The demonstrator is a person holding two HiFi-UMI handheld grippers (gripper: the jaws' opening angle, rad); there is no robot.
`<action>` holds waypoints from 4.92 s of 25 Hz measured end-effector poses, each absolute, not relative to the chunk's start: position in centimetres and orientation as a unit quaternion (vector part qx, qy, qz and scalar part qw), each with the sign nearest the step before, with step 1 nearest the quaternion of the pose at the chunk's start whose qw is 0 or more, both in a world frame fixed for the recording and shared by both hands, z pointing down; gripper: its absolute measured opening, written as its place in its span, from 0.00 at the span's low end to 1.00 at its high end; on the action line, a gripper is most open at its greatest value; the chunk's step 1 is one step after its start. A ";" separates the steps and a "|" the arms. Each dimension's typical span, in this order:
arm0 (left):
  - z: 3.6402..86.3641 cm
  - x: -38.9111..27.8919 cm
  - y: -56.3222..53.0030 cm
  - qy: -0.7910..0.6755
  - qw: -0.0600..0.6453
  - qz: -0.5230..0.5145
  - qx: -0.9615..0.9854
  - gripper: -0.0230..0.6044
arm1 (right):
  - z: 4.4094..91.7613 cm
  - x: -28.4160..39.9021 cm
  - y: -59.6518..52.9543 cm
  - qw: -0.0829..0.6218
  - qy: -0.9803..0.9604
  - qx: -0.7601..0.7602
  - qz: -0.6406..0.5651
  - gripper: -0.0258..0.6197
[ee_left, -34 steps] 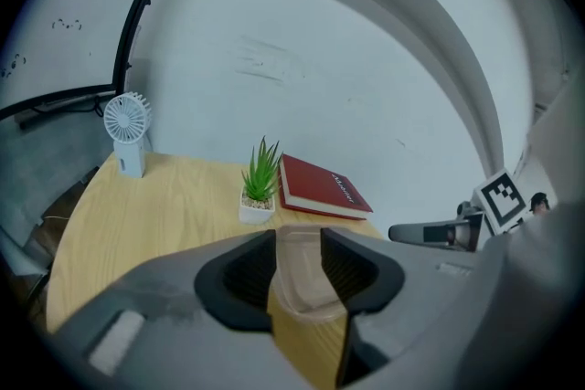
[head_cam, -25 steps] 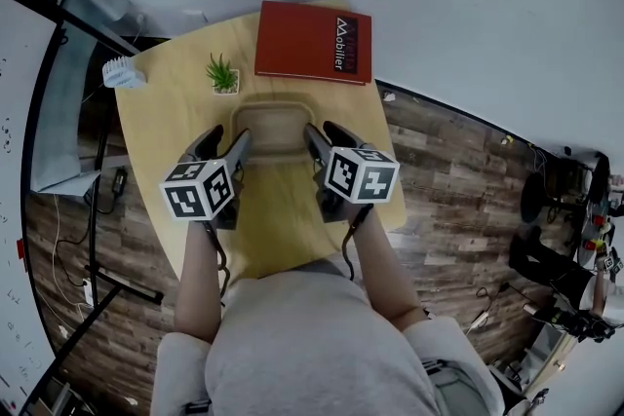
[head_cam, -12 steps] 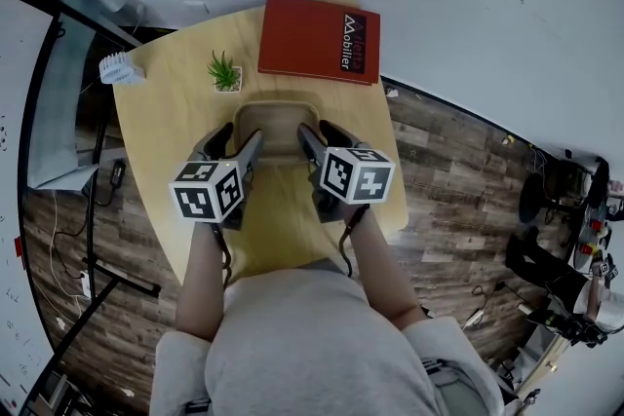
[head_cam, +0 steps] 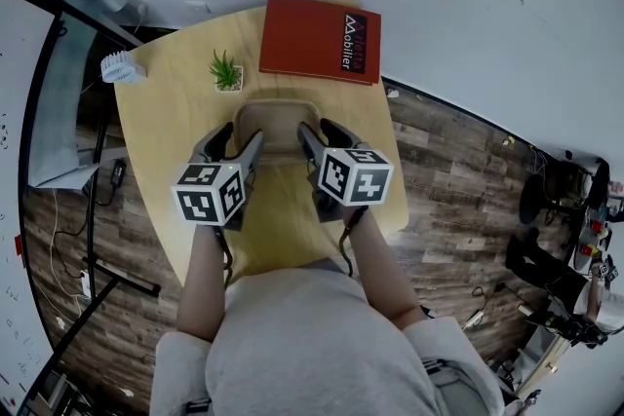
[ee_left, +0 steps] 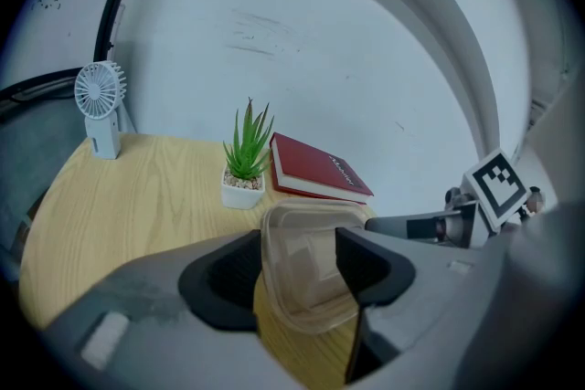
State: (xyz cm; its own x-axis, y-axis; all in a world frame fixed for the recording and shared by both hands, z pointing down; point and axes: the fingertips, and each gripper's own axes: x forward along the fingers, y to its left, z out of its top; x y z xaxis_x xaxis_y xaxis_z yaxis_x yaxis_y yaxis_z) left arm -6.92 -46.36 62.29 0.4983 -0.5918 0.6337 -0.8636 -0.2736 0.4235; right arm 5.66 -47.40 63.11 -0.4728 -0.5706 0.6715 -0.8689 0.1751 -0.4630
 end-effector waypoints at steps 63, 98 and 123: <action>39.1 -3.8 -36.5 -0.496 0.107 0.049 0.860 0.44 | 38.8 8.1 -37.7 0.058 -0.831 0.546 0.088 0.31; 30.2 -2.9 -26.0 -0.485 -0.003 -0.021 0.874 0.42 | 29.3 8.8 -25.9 -0.014 -0.822 0.567 -0.046 0.29; 29.1 -1.4 -21.9 -0.478 -0.021 -0.027 0.878 0.42 | 28.0 10.2 -21.3 -0.032 -0.814 0.576 -0.068 0.29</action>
State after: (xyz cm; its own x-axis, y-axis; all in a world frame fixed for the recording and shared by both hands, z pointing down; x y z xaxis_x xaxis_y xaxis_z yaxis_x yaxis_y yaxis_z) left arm -1.44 -21.89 29.07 0.5420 -0.8376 -0.0683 -0.8399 -0.5426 -0.0111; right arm 10.20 -21.31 28.03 -0.3340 -0.9336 -0.1296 -0.9422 0.3268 0.0741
